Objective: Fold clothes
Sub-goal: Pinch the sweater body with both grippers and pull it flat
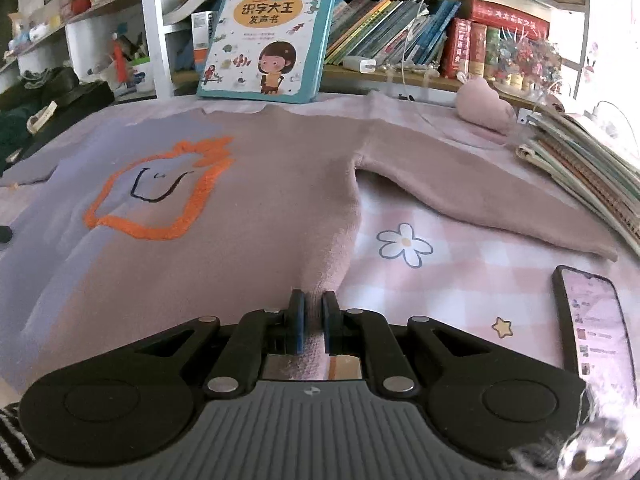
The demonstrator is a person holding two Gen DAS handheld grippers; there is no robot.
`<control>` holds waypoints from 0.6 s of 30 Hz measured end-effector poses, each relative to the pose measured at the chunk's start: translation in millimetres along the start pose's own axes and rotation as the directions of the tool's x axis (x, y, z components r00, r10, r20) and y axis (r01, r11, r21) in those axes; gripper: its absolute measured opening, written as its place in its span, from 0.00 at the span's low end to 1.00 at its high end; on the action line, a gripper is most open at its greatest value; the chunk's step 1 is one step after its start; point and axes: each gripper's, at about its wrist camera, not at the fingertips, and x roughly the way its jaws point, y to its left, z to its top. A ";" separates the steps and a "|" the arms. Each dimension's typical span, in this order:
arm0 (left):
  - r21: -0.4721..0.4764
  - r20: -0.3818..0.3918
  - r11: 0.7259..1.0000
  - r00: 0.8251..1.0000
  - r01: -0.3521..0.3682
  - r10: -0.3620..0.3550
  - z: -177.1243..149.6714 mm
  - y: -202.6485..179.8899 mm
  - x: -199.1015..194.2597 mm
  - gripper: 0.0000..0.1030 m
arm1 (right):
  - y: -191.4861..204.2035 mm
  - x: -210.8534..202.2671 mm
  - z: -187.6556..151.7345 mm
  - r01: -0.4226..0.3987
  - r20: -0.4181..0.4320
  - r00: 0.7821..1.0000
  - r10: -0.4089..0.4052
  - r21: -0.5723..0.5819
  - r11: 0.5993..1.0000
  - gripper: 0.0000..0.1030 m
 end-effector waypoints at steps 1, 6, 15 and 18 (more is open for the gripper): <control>-0.004 0.002 1.000 1.000 0.004 -0.004 -0.1 1.2 0.2 0.04 | 1.5 0.6 0.5 0.006 -0.001 1.000 -0.006 -0.009 1.000 0.09; -0.023 0.010 1.000 1.000 0.016 -0.016 4.0 7.3 4.6 0.05 | 4.9 8.6 2.8 0.025 0.025 0.999 -0.025 -0.031 0.999 0.09; 0.003 0.009 1.000 1.000 0.023 -0.023 5.9 -0.3 9.5 0.04 | 7.3 9.6 4.3 0.060 0.009 0.998 -0.059 -0.088 0.994 0.09; -0.031 0.005 0.999 0.999 0.037 -0.037 4.5 7.5 5.8 0.04 | 3.3 3.3 -0.1 0.024 0.000 1.000 -0.024 -0.052 0.998 0.09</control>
